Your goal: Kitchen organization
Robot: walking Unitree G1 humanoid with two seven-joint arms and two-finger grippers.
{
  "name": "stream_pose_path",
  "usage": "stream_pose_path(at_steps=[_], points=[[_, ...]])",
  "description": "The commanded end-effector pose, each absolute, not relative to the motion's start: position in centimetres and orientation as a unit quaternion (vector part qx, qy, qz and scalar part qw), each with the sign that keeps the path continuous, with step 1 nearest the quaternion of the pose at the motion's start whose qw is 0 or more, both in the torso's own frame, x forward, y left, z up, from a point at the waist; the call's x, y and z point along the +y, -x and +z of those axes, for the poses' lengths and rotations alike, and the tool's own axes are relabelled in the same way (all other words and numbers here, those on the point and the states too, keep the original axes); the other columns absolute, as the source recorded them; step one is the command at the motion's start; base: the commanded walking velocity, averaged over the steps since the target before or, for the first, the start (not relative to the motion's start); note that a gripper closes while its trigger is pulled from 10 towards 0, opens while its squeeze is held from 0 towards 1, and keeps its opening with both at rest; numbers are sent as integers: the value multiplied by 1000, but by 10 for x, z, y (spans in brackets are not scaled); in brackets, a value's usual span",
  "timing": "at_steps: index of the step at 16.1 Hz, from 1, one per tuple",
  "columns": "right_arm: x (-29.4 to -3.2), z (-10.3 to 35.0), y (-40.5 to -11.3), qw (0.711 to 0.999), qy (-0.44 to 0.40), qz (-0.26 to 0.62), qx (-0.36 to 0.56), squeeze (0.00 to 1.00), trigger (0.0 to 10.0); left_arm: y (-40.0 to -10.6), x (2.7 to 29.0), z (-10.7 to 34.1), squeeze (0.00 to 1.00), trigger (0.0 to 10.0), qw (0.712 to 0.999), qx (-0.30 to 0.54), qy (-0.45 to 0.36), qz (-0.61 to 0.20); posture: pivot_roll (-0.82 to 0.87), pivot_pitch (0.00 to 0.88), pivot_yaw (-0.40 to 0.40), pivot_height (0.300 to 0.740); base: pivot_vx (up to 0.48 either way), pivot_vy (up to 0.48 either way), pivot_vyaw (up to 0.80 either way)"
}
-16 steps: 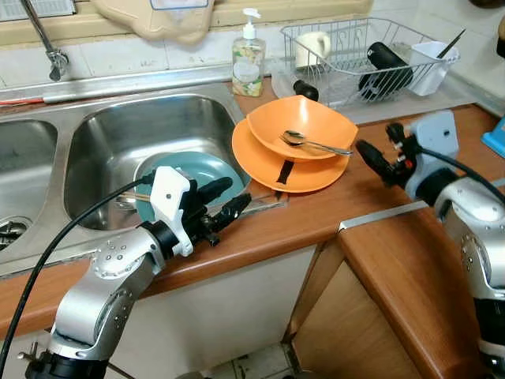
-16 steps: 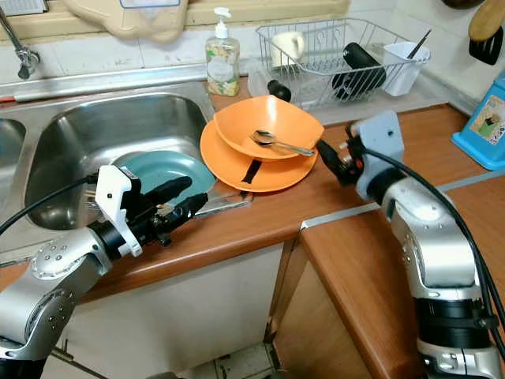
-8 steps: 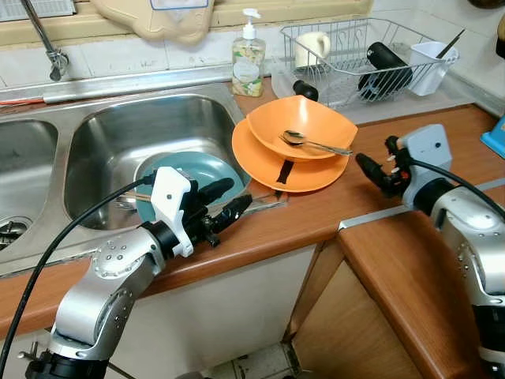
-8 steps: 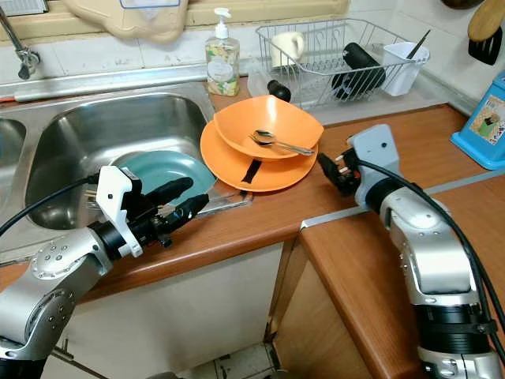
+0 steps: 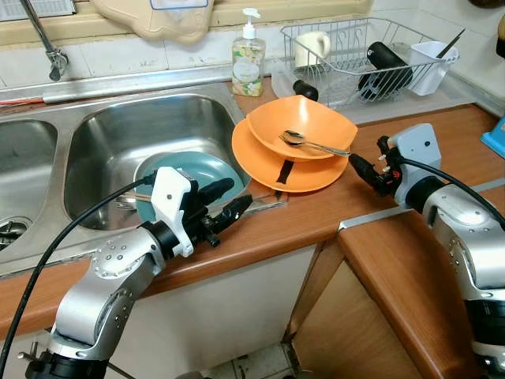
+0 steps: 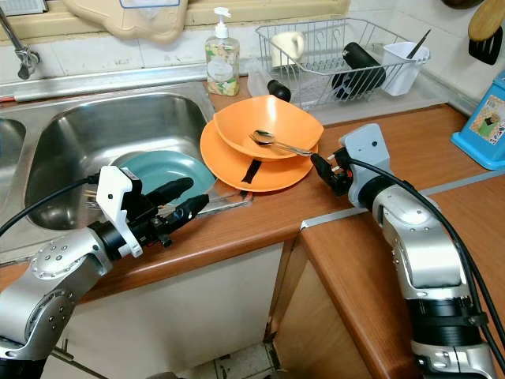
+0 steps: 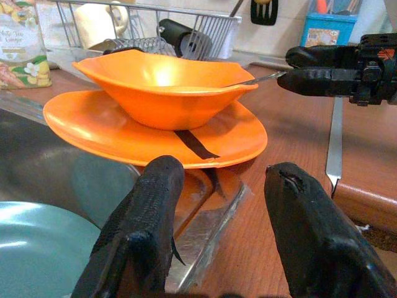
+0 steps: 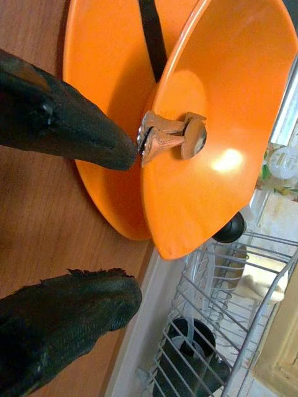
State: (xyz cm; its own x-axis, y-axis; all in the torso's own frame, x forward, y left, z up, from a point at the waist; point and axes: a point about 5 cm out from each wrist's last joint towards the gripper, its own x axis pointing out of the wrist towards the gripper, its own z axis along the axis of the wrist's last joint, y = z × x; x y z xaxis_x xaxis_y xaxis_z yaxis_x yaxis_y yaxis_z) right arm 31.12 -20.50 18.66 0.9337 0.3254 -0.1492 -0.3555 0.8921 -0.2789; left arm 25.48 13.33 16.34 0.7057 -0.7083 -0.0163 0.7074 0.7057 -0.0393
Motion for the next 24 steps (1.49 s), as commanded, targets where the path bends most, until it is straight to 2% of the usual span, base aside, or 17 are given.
stream_pose_path(at_steps=[1,9,15,17,18,23,24], points=[[-203,192,-314,971,152,178,39,0,10000,-255,133,165,0,10000,923,16,5,-385,-97,0,21,740,0,0,0],[-188,199,-318,971,134,198,23,0,10000,-255,134,166,0,10000,923,14,4,-385,-93,0,23,740,0,0,0],[-167,230,-318,960,138,241,-28,0,10000,-256,136,168,0,10000,923,12,1,-385,-89,0,30,740,0,0,0],[-163,246,-314,958,117,255,-58,0,10000,-257,136,169,0,10000,923,11,0,-385,-89,0,31,740,0,0,0],[-166,254,-313,961,96,250,-73,0,10000,-257,136,169,0,10000,923,11,0,-386,-92,0,33,740,0,0,0],[-182,238,-310,970,116,213,-30,0,10000,-257,135,169,0,10000,922,12,0,-387,-92,0,33,740,0,0,0],[-185,231,-306,974,82,210,-13,0,10000,-257,135,168,0,10000,922,12,0,-388,-93,0,33,740,0,0,0]])
